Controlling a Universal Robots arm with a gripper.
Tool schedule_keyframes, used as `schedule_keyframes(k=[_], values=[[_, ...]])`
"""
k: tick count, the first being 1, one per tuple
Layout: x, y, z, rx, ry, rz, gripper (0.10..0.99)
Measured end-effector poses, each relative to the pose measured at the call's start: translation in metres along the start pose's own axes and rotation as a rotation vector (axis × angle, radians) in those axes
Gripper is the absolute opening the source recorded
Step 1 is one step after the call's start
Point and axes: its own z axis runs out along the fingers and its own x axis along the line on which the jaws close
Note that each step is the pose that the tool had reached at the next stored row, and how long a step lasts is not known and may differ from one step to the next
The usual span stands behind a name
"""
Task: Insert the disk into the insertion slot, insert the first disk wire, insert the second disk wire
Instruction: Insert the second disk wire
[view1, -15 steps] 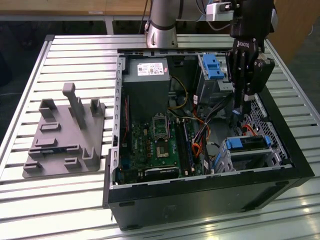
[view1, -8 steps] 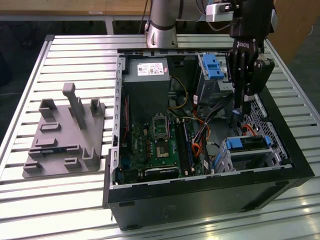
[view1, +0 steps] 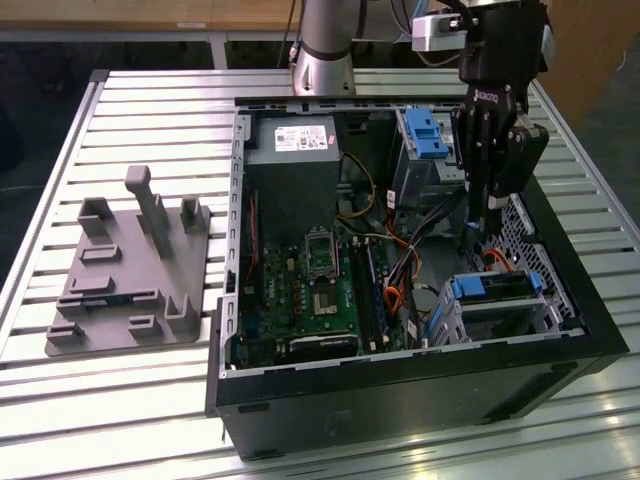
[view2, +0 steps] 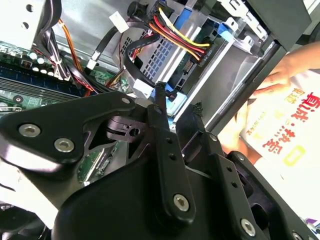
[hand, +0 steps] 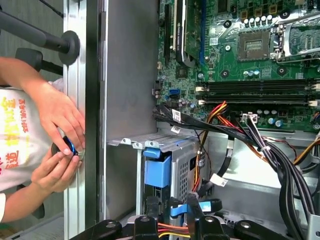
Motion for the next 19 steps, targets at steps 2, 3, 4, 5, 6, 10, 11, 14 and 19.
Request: schedule_keyframes(k=[2,3,4,5,6,10,11,14,19], values=[[0.0011,0.0001,0.0013,0.000,-0.0002,0.000,0.357],[0.0017,0.0002,0.0019,0.000,-0.0002,0.000,0.357],[0.0019,0.0002,0.0026,0.000,-0.0003,0.000,0.357],[0.0018,0.0002,0.0032,0.000,-0.0005,0.000,0.357],[0.0015,0.0002,0.0037,0.001,-0.0004,0.001,0.357],[0.0009,0.0004,0.0050,0.005,0.0004,0.003,0.357],[0.0008,0.0004,0.0051,0.005,0.0006,0.003,0.357],[0.0006,0.0004,0.0056,0.007,0.0005,0.004,0.357],[0.0003,0.0005,0.0063,0.008,0.0003,0.005,0.357]])
